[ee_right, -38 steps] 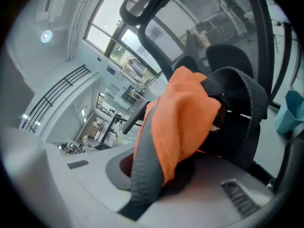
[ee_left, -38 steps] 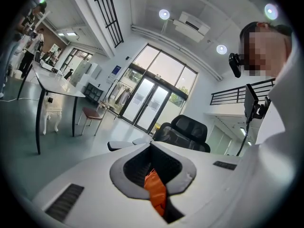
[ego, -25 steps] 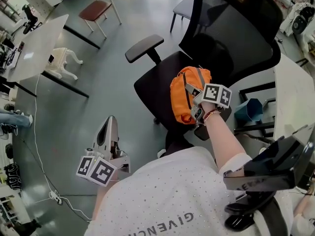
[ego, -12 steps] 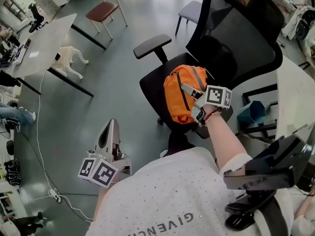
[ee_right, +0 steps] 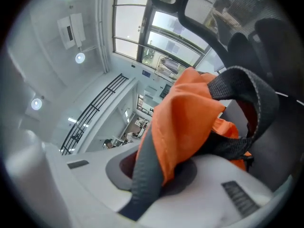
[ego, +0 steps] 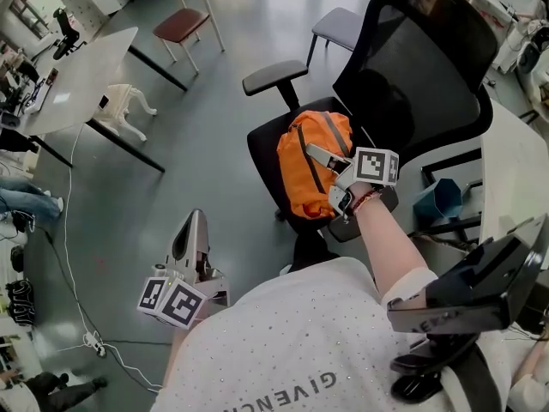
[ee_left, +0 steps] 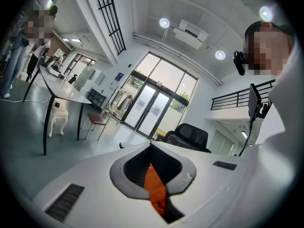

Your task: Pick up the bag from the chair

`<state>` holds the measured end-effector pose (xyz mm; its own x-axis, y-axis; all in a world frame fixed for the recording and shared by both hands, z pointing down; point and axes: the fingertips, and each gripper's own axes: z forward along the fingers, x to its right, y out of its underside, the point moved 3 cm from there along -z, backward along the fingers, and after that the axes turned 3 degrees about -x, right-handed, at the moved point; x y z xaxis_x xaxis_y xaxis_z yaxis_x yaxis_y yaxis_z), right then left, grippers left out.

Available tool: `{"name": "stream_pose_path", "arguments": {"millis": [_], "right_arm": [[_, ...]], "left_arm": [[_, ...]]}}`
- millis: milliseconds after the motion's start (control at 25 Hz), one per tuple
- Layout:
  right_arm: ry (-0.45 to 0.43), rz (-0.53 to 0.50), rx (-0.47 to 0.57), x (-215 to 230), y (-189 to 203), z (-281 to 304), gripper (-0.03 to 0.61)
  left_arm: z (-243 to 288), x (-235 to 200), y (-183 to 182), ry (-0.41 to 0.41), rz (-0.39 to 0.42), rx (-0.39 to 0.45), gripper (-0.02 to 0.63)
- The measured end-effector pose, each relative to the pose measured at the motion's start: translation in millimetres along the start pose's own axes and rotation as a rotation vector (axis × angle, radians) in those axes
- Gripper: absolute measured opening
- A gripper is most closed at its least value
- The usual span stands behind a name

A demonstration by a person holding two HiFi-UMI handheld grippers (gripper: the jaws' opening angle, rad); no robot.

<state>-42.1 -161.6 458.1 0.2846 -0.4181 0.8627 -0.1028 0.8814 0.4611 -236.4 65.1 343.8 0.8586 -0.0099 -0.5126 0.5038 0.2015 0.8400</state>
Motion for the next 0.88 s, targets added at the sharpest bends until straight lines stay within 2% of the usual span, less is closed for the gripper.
{"name": "stream_pose_path", "arguments": {"millis": [160,480,720,880], "right_arm": [[-0.012,-0.026,-0.008,-11.9,-1.4,1.7,0.035],[-0.075,-0.003,0.062,-29.0,-9.7,-4.9,0.035],[-0.104,-0.01,0.043,-44.3,-2.8,3.9,0.035],[-0.157,-0.011,0.038,-56.9,1.7,9.7,0.035]], "left_arm": [[-5.0,0.8,-2.8,0.0,-0.001,0.013,-0.001],[-14.7,3.6,-1.6,0.005,-0.008,0.04,-0.002],[-24.4,0.8,-5.7,-0.005,-0.011,0.051,-0.001],[-31.1,-2.8,-6.9,-0.014,-0.014,0.064,-0.002]]}}
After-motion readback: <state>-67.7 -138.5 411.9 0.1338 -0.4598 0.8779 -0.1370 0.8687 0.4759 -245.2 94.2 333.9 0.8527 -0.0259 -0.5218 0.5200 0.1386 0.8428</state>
